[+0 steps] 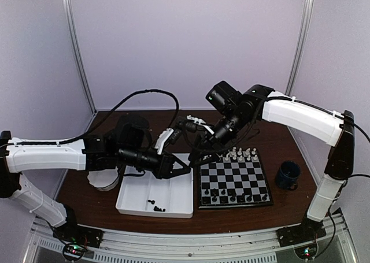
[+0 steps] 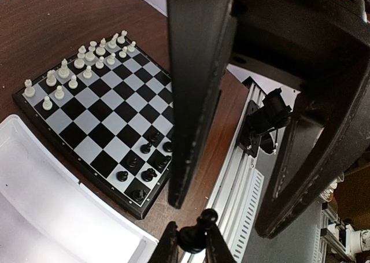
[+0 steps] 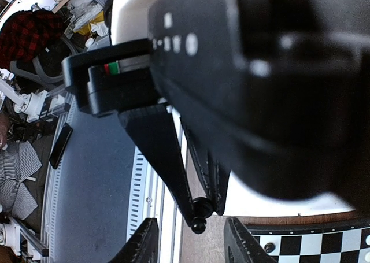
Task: Set up the chess pieces on the board
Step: Pass from the left arm to the right
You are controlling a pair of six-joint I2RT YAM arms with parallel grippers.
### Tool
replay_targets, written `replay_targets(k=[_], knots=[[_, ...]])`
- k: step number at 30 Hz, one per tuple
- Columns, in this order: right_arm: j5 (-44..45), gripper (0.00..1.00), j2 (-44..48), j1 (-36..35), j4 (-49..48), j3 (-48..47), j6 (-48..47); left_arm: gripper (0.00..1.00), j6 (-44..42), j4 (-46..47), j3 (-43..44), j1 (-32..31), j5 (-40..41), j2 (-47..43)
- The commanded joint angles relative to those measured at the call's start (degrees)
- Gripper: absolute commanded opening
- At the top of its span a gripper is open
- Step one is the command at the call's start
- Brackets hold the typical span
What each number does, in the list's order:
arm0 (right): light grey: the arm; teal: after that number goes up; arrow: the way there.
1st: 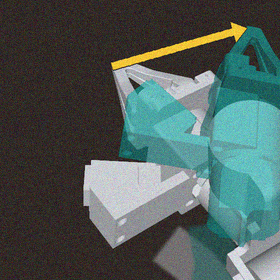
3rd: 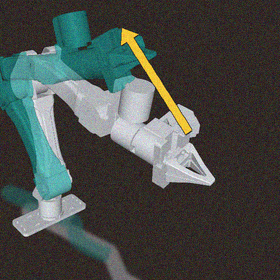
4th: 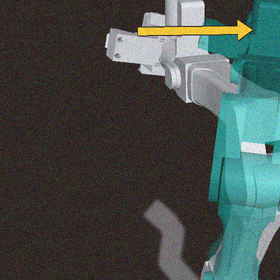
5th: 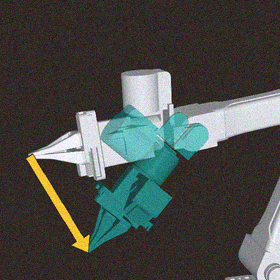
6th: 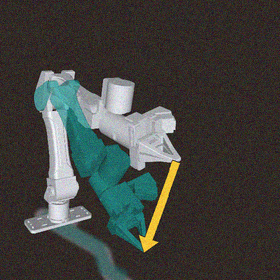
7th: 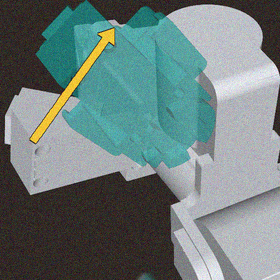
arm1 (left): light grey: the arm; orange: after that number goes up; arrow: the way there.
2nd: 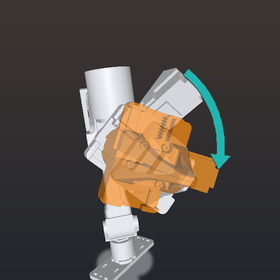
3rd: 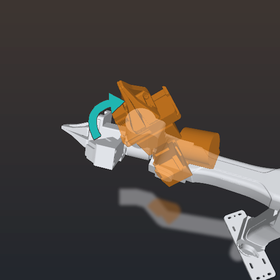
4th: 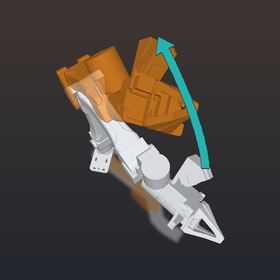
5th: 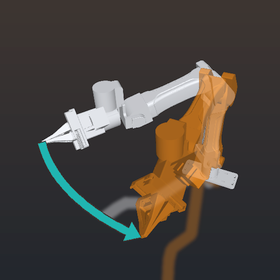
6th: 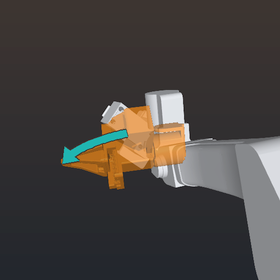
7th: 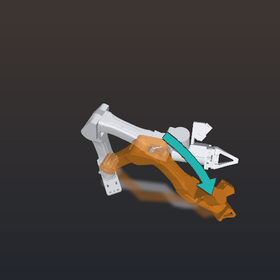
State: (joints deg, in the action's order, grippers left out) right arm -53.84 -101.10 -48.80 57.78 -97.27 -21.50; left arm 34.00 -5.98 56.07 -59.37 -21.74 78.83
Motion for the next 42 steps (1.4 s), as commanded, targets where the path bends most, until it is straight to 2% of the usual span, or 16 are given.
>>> replay_targets(k=[1, 9, 15, 30, 33, 37, 42], knots=[[-0.9, 0.41, 0.1, -0.5, 1.9, -0.5, -1.4, 0.07, 0.0, 3.8, -0.8, -0.3, 1.1, -2.0], [2.5, 0.38, 0.8, -0.5, -0.8, 0.9, 0.6, 0.07, 1.0, 5.6, -1.7, -0.3, -0.4, -2.1], [2.4, 0.3, 0.5, -0.5, -1.3, 0.6, 1.3, 0.07, 2.0, 9.0, -2.4, -0.3, -1.3, -2.0], [6.0, 0.31, 1.7, -0.5, -2.5, 2.5, 1.5, 0.07, 4.4, 12.3, -3.7, -0.2, -1.1, -2.6], [6.3, 0.27, 2.0, -0.5, -2.9, 2.9, 1.6, 0.07, 4.7, 13.2, -4.1, -0.3, -0.7, -2.7], [5.3, 0.15, 2.0, -0.5, -2.9, 2.8, 1.6, 0.07, 4.9, 13.5, -4.0, -0.3, -0.8, -2.1], [6.1, 0.1, 2.3, -0.4, -2.6, 2.4, 1.4, 0.22, 4.3, 12.1, -4.3, -0.3, 0.9, -2.6]])
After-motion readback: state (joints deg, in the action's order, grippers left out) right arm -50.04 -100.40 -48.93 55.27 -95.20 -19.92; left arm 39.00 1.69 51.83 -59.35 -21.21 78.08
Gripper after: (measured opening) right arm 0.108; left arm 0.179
